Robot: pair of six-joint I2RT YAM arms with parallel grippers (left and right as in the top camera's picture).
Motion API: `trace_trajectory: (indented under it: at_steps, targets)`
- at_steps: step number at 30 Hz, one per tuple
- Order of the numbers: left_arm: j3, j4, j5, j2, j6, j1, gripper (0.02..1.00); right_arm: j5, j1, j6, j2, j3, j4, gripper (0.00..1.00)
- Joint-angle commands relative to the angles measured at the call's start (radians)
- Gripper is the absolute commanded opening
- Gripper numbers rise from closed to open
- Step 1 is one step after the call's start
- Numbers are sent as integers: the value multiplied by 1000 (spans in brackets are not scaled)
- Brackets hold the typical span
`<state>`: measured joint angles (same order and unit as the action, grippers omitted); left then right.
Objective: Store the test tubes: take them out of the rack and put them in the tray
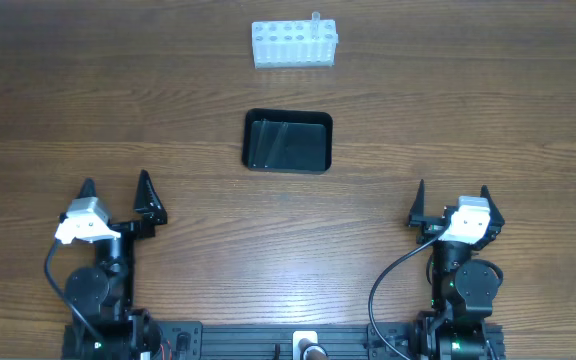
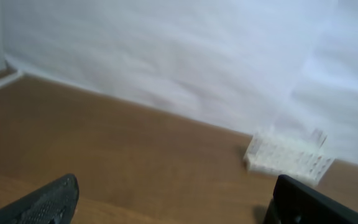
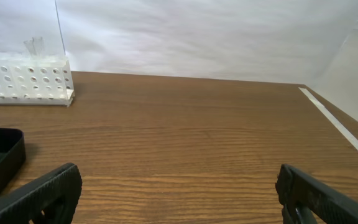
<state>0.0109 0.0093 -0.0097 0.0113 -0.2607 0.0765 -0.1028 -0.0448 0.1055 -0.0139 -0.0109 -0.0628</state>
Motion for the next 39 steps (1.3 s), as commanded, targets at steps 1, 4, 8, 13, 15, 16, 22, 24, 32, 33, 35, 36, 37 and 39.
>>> trace_trajectory:
  at_steps: [1,4,8,13,15,16,22,24,32,33,35,36,37,39]
  targets:
    - [-5,-61,11,-8,22,6,998,5,5,-3,7,5,-4,993]
    - [-5,-87,19,-8,38,6,998,5,5,-3,7,5,-4,991]
    - [-5,-87,21,-8,74,6,998,5,5,-3,7,5,-4,991]
    - [-5,-85,21,-8,74,6,998,5,5,-3,7,5,-4,991]
    - [-5,-85,21,-8,74,6,996,5,5,-3,7,5,-4,993]
    - [-5,-85,21,-8,74,6,996,5,5,-3,7,5,-4,993]
    - [-5,-85,21,-8,74,6,998,5,5,-3,7,5,-4,993]
    - [-5,-85,21,-8,74,6,998,5,5,-3,7,5,-4,991]
    - [-5,-85,21,-8,74,6,998,5,5,-3,7,5,-4,993]
    - [-5,-85,21,-8,74,6,1000,5,5,-3,7,5,-4,993]
    - [-5,-85,21,-8,74,6,998,5,5,-3,7,5,-4,993]
    - [-5,-85,21,-8,74,6,996,5,5,-3,7,5,-4,991]
    - [-5,-85,21,-8,74,6,998,5,5,-3,7,5,-4,991]
    - [-5,-85,21,-8,74,6,998,5,5,-3,7,5,-4,993]
